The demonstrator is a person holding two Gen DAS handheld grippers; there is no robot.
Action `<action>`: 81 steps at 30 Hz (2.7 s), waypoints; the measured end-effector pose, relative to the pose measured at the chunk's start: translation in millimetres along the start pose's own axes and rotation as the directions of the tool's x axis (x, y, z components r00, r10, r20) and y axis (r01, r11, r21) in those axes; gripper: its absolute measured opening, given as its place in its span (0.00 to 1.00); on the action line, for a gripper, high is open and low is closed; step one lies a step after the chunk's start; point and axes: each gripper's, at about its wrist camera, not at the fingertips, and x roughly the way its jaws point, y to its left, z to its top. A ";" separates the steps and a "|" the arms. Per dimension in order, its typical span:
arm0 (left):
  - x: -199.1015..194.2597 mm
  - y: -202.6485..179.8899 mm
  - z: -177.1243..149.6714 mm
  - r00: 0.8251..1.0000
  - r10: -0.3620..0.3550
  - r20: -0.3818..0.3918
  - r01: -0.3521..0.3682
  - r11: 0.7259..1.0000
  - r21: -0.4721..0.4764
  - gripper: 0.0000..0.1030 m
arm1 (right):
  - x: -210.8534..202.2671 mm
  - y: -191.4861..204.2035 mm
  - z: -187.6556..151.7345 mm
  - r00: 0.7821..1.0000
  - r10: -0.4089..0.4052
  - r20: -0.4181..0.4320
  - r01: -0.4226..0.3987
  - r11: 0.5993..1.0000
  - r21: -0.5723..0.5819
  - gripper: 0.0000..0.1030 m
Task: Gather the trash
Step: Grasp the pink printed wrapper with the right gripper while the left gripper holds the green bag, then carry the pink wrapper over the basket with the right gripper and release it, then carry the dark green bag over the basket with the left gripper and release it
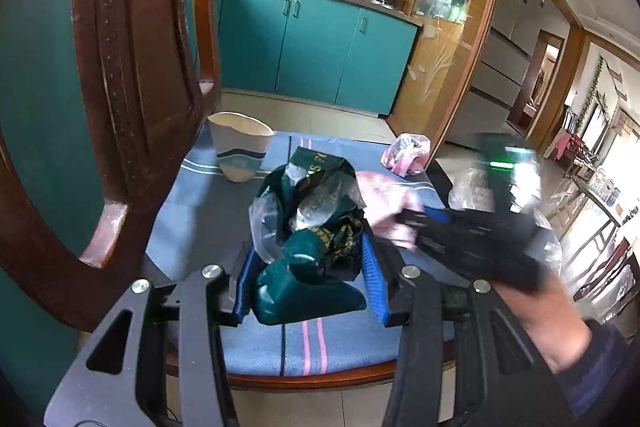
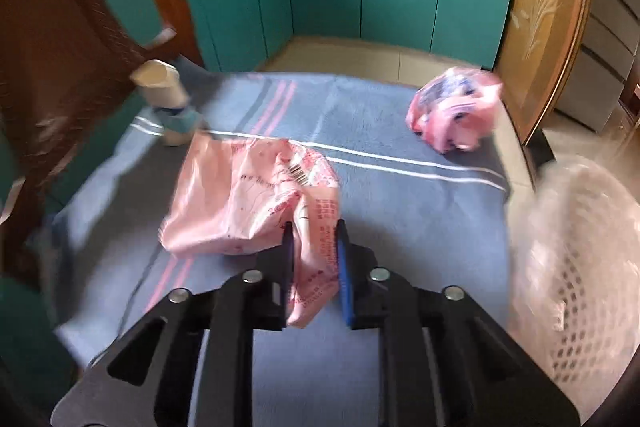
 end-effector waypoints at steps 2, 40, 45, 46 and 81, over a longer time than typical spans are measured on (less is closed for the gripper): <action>-4.9 -7.1 -2.0 1.000 -0.007 0.008 0.007 1.000 0.024 0.45 | -35.2 -3.2 -7.2 0.998 0.001 0.056 -0.002 1.000 0.010 0.17; 1.7 -42.2 -20.8 0.999 0.013 -0.034 -0.009 0.994 0.112 0.46 | -101.5 -34.1 -56.2 0.991 0.019 0.134 -0.036 0.991 0.126 0.17; 1.7 -41.6 -20.5 0.999 0.012 -0.035 -0.008 0.994 0.112 0.46 | -100.7 -34.6 -55.5 0.991 0.021 0.133 -0.038 0.992 0.123 0.17; 1.4 -41.5 -20.6 0.999 0.013 -0.035 -0.009 0.994 0.112 0.46 | -103.6 -38.1 -54.1 0.989 0.010 0.147 -0.029 0.991 0.130 0.17; 117.6 -290.3 4.7 0.941 -0.281 -0.191 0.326 0.904 0.276 0.91 | -175.8 -245.4 -118.0 0.842 -0.417 0.343 -0.065 0.553 0.831 0.95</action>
